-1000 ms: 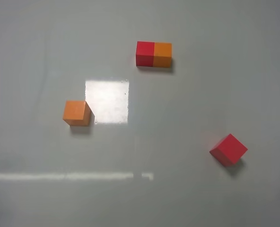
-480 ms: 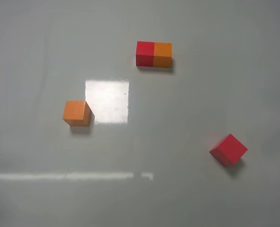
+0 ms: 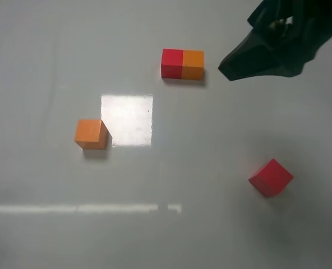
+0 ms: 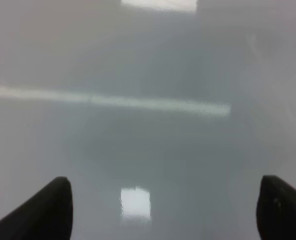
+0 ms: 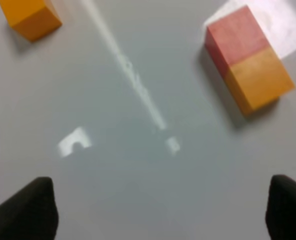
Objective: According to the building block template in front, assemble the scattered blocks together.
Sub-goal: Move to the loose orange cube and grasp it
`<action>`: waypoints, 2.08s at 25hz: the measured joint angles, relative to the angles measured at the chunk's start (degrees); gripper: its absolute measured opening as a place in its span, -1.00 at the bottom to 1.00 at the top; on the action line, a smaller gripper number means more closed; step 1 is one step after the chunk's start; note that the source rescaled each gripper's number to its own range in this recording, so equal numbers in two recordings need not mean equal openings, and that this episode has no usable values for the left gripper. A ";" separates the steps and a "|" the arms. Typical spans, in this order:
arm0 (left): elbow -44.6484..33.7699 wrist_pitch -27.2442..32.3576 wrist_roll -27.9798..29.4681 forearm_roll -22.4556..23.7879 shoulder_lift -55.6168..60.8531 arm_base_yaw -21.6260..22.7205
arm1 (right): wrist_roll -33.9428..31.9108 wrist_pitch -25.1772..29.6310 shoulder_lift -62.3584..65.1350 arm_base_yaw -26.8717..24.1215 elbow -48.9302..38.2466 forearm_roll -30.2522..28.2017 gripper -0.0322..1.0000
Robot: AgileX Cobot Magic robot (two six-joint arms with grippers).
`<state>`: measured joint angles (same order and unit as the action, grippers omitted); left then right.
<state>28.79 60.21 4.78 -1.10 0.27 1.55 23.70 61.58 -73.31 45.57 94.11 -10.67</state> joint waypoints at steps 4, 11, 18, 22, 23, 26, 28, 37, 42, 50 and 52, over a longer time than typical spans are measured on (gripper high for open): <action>0.00 0.00 0.00 0.00 0.00 0.00 | -6.52 2.82 -10.78 9.46 7.41 -7.75 1.00; 0.00 0.00 0.23 0.00 0.00 0.00 | -8.36 6.57 -25.48 15.85 18.35 -7.42 1.00; 0.00 0.05 0.17 0.00 0.00 0.00 | -5.35 3.25 -33.95 15.85 24.73 -7.30 1.00; 0.00 0.05 0.12 0.00 0.00 0.00 | -4.60 -1.08 -36.98 15.85 24.93 -7.15 1.00; 0.00 0.05 0.12 0.00 0.00 0.00 | -4.19 -1.99 -37.50 15.85 24.93 -7.10 1.00; 0.00 0.05 0.07 -0.02 0.00 0.00 | -3.75 -3.43 -39.01 15.85 24.99 -6.94 1.00; 0.00 0.05 0.07 -0.02 0.00 0.00 | -3.61 -3.80 -39.64 15.85 25.04 -6.94 1.00; 0.00 0.05 0.07 -0.07 0.00 0.00 | -3.16 -3.80 -42.94 15.85 25.47 -9.35 0.94; 0.00 0.05 0.07 -0.14 0.00 0.00 | -3.16 -3.63 -43.75 15.85 25.47 -9.94 0.82; 0.00 0.05 0.07 -0.20 0.00 0.00 | -2.87 -2.18 -44.08 15.85 25.53 -12.09 0.27; 0.00 0.05 0.07 -0.20 0.00 0.00 | -2.81 -2.05 -44.08 15.85 25.53 -12.31 0.09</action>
<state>28.79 60.26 4.85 -1.30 0.27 1.55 20.89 59.53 -117.39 61.42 119.64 -22.98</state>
